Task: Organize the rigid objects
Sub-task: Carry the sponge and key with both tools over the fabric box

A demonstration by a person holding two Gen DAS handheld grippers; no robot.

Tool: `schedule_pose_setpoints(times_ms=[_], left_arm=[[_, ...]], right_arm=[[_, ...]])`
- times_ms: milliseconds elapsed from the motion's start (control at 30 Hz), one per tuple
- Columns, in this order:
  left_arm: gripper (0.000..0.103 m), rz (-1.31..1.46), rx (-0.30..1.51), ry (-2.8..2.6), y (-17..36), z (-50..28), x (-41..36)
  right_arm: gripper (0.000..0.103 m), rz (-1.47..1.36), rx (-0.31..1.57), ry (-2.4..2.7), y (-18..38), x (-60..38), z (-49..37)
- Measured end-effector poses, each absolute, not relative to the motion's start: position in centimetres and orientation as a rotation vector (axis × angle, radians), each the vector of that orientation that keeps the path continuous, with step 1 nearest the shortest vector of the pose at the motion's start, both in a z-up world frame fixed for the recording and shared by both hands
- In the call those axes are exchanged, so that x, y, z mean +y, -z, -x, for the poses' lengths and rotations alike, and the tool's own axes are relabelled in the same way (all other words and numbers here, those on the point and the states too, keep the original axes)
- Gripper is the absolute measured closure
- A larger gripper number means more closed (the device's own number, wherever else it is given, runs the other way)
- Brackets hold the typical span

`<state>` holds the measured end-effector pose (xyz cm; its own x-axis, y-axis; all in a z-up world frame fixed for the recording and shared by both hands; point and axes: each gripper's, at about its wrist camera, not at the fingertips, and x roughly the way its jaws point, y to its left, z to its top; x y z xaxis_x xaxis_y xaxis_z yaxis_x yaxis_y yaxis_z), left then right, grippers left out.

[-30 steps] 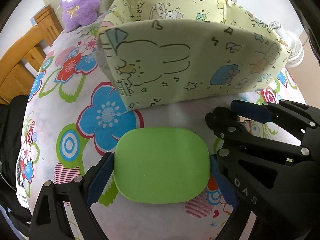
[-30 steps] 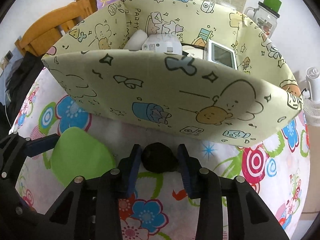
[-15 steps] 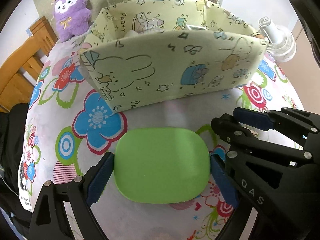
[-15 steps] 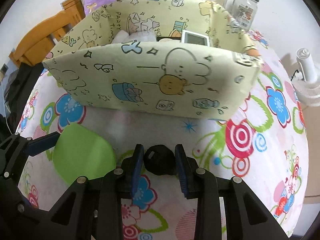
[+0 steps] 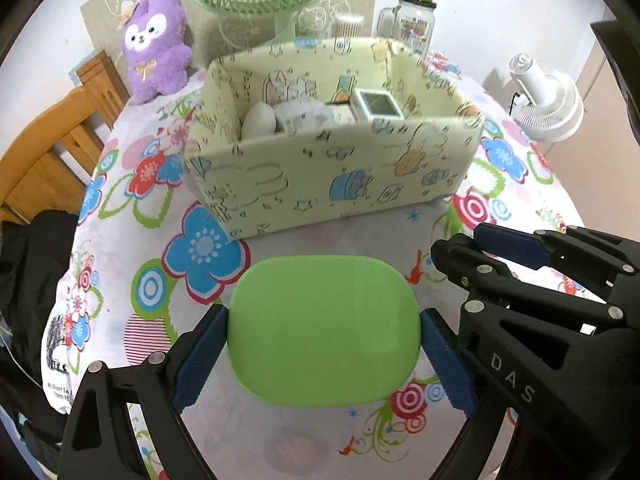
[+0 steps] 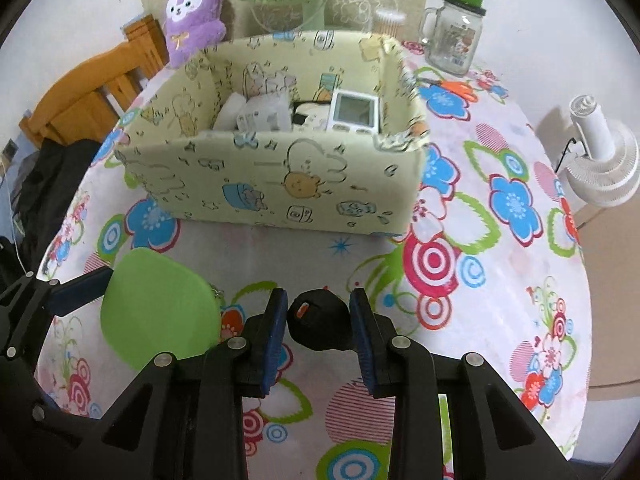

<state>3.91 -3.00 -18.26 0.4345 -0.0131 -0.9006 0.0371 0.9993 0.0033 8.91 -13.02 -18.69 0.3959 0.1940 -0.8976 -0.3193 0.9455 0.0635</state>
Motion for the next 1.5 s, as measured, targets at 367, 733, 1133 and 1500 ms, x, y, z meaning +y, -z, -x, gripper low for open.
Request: schedule_pose_setpoints(times_ms=[367, 733, 1133, 1500], left_arm=[[0.008, -0.046, 1.077, 0.023, 15.0, -4.7, -1.8], [0.008, -0.050, 1.032, 0.050, 12.1, -4.6, -0.8], [0.008, -0.059, 1.002, 0.069, 10.2, -6.4, -0.3], [0.008, -0.016, 1.009, 0.026, 10.3, -9.6, 0.2]], right_arm=[[0.068, 0.115, 1.070, -0.317, 15.5, -11.0, -8.8], [0.068, 0.121, 1.029, -0.295, 12.2, -10.2, -8.4], [0.068, 0.121, 1.002, -0.262, 9.8, -9.5, -9.8], [0.068, 0.152, 1.006, -0.339, 9.9, -8.8, -13.8]])
